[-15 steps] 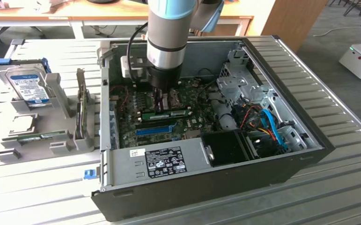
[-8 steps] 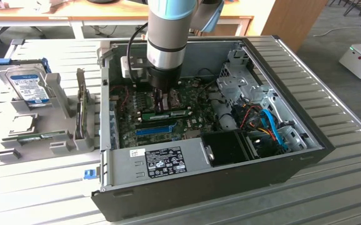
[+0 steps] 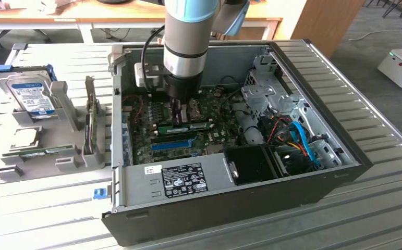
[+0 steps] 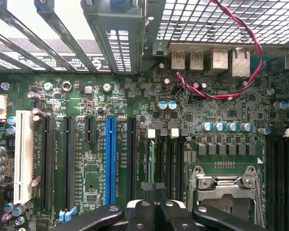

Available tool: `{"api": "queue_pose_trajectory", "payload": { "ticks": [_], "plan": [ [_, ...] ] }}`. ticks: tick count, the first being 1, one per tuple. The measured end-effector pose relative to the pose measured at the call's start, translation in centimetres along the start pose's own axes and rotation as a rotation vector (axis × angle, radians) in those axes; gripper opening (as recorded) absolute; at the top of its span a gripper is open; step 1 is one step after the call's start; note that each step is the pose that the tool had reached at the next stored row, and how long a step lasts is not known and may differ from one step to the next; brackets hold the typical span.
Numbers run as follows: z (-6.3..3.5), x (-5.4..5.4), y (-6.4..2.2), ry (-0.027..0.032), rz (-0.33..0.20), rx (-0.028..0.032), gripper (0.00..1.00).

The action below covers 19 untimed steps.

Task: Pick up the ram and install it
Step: 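Press down the ram until it locks into place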

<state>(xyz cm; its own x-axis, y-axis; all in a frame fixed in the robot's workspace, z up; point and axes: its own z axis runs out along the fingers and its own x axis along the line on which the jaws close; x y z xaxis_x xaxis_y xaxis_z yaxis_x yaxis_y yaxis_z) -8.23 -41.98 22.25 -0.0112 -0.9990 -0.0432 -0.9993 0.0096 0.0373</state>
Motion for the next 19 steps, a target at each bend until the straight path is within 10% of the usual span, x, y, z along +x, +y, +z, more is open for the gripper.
{"api": "queue_pose_trajectory", "payload": {
  "ticks": [19],
  "plan": [
    [-0.11, -0.03, -0.02, -0.0016, 0.000, 0.0010, 0.11]
  ]
}}
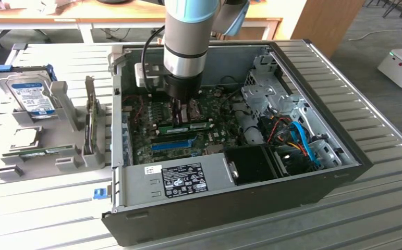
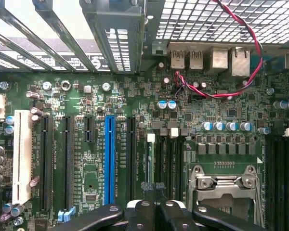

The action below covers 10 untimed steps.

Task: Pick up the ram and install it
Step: 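Press down the ram until it locks into place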

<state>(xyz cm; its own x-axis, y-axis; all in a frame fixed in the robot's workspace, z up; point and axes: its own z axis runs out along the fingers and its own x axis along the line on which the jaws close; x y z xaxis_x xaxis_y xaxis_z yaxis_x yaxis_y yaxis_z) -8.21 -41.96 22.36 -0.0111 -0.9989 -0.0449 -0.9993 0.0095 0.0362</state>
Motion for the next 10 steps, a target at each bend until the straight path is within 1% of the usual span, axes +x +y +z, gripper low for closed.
{"api": "queue_pose_trajectory", "payload": {
  "ticks": [1, 10],
  "plan": [
    [-0.18, 0.0, 0.02, 0.0012, 0.000, -0.0009, 0.11],
    [-1.83, -0.1, 0.09, 0.0015, 0.000, -0.0018, 0.11]
  ]
}}
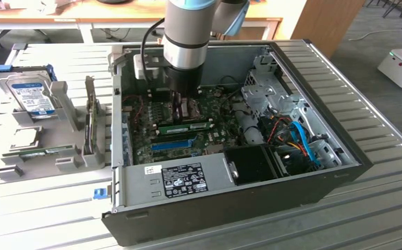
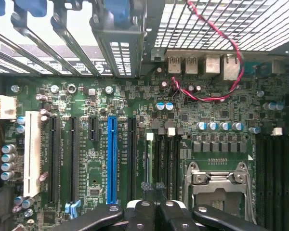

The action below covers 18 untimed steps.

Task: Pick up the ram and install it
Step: 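Press down the ram until it locks into place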

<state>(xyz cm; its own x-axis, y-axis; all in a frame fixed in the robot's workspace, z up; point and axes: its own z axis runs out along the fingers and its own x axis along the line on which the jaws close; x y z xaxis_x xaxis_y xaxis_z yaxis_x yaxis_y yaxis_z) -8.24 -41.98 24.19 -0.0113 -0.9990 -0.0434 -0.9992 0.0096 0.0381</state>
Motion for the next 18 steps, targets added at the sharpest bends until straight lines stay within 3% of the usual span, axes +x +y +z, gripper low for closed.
{"api": "queue_pose_trajectory", "payload": {
  "ticks": [18],
  "plan": [
    [-4.80, -0.2, 0.17, 0.0001, 0.000, -0.0020, 0.11]
  ]
}}
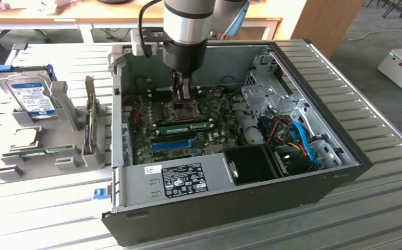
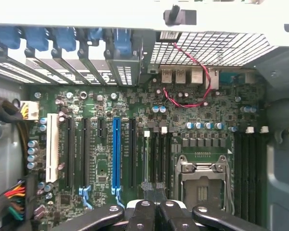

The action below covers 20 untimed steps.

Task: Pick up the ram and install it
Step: 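Press down the ram until it locks into place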

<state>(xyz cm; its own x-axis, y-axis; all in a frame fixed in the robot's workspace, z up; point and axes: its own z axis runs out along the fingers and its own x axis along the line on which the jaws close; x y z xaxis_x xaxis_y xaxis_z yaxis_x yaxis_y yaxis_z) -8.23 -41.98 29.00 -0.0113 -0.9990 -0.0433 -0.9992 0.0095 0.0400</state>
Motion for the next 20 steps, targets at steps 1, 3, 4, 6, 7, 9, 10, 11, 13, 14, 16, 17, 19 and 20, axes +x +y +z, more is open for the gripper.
{"api": "queue_pose_trajectory", "payload": {
  "ticks": [1, 3, 4, 6, 7, 9, 10, 11, 13, 14, 16, 17, 19, 20],
  "plan": [
    [-0.26, 0.0, 0.01, -0.0001, 0.000, 0.0000, 0.11],
    [-0.79, 0.0, 0.03, -0.0001, 0.000, -0.0002, 0.11],
    [-1.05, 0.0, 0.04, -0.0001, 0.000, -0.0002, 0.11],
    [-1.54, -0.1, 0.06, -0.0001, 0.000, -0.0003, 0.11],
    [-1.77, -0.1, 0.07, -0.0001, 0.000, -0.0004, 0.11],
    [-2.25, -0.1, 0.09, -0.0001, 0.000, -0.0003, 0.11],
    [-2.47, -0.1, 0.10, -0.0001, 0.000, -0.0003, 0.11],
    [-2.67, -0.1, 0.10, -0.0001, 0.000, -0.0003, 0.11],
    [-3.04, -0.1, 0.12, 0.0000, 0.000, -0.0004, 0.11],
    [-3.22, -0.1, 0.13, -0.0001, 0.000, -0.0003, 0.11],
    [-3.61, -0.2, 0.14, -0.0001, 0.000, -0.0003, 0.11],
    [-3.78, -0.2, 0.15, -0.0001, 0.000, -0.0003, 0.11],
    [-4.11, -0.2, 0.16, -0.0001, 0.000, -0.0003, 0.11],
    [-4.26, -0.2, 0.17, -0.0001, 0.000, -0.0004, 0.11]
  ]
}}
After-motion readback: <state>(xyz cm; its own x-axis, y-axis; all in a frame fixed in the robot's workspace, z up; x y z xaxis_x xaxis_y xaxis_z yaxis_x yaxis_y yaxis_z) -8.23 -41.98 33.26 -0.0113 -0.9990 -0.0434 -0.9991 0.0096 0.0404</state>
